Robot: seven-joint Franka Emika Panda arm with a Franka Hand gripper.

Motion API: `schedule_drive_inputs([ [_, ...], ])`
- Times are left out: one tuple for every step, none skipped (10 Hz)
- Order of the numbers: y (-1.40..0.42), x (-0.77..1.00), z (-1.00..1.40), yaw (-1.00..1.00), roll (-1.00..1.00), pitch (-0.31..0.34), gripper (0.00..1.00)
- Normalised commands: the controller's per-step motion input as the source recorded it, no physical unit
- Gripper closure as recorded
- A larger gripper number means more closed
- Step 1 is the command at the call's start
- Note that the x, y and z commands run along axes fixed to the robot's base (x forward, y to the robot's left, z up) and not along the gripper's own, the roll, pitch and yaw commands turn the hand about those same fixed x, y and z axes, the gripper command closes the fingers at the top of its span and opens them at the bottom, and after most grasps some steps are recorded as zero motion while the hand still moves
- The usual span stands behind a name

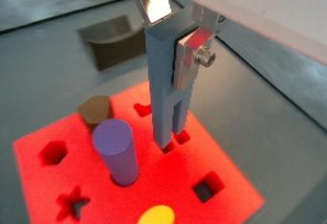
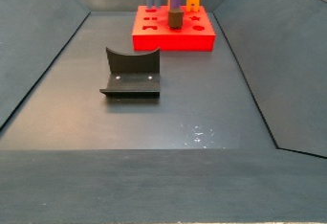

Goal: Pick up the double-square object. Move up. Move to above the board. Insert the double-square object.
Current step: Insert the double-square object.

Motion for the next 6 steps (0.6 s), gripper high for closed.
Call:
schedule_drive_inputs([
  [0.0,0.31,-0.44,-0.8,0.11,-0.024,1.0],
  [0.0,0.35,-0.14,-0.72,0.02,0.0,1.0],
  [0.0,0.14,0.0,-0.07,0.0,0.041,1.0],
  [-0.01,0.35,-0.03,-0.22,0.0,0.027,1.0],
  [-0.01,0.41,-0.1,-0.45,0.04,0.019,1.0],
  [0.0,0.0,-0.11,-0.37,0.1,0.114,1.0],
])
